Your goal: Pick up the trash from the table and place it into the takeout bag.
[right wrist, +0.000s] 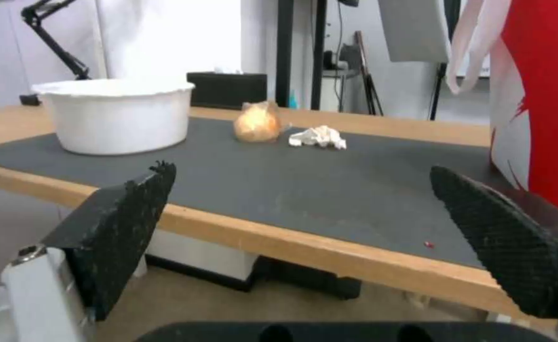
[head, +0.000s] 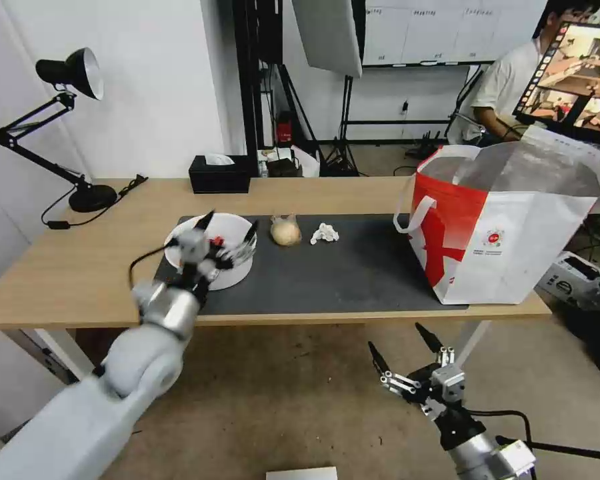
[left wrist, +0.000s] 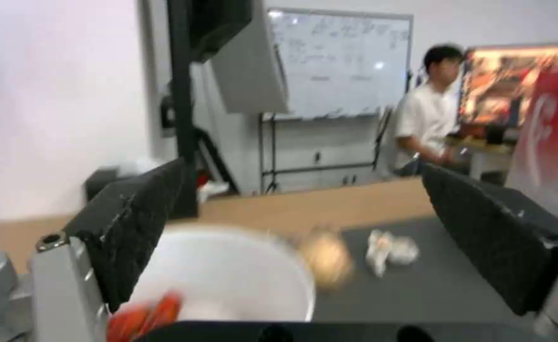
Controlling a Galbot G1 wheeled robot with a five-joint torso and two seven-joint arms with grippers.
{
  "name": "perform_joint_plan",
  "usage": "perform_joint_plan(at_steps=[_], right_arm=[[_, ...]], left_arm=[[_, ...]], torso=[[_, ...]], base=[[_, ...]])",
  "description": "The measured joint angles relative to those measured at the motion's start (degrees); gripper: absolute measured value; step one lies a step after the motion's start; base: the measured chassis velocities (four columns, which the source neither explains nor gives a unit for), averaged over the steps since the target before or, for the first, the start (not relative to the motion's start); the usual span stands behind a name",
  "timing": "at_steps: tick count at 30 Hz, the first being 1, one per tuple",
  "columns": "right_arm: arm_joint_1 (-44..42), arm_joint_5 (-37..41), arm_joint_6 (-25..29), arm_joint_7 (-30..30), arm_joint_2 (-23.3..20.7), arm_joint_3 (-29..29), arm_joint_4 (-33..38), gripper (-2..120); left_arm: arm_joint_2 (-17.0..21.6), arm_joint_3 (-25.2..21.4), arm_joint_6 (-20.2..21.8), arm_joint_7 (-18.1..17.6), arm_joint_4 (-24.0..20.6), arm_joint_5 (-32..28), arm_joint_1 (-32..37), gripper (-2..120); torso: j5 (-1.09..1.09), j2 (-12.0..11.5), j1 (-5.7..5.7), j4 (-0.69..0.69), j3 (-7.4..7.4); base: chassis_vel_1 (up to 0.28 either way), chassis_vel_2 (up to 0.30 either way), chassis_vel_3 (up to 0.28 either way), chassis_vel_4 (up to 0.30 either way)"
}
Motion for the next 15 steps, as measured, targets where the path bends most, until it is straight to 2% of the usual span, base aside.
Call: perform_joint_plan(at_steps=[2, 5, 6, 9, 15], right_arm=[[-0.2, -0.2, 0.1, 0.2, 0.3, 0.2, 0.0, 100], [0.0, -0.7, 0.1, 1.2, 0.5, 0.3, -0.3, 100], [0.0, -0.7, 0.1, 1.2, 0.5, 0.3, -0.3, 100], [0.3, -1.0, -0.1, 2.4, 0.5, 0.4, -0.7, 100], [-0.1, -1.1, -0.2, 2.9, 0.5, 1.0, -0.7, 100]], left_arm=[[-1.0, -1.6, -1.1, 0.8, 0.0, 1.3, 2.7, 100], [-4.7, -6.4, -2.9, 1.8, -0.3, 4.7, 9.7, 100], [-4.7, -6.4, -2.9, 1.8, -0.3, 4.7, 9.7, 100], [-9.2, -9.9, -3.7, 3.0, -0.9, 7.2, 15.8, 100], [-12.7, -11.9, -3.8, 4.3, -1.9, 8.5, 21.1, 100]], torso=[[-0.02, 0.0, 0.0, -0.03, 0.0], [0.0, 0.0, 0.0, -0.03, 0.0], [0.0, 0.0, 0.0, -0.03, 0.0], [0.0, 0.0, 0.0, -0.03, 0.0], [0.01, 0.0, 0.0, -0.02, 0.0]], base=[[0.0, 0.0, 0.0, 0.0], [0.0, 0.0, 0.0, 0.0], [0.0, 0.0, 0.0, 0.0], [0.0, 0.0, 0.0, 0.0], [0.0, 0.0, 0.0, 0.0]])
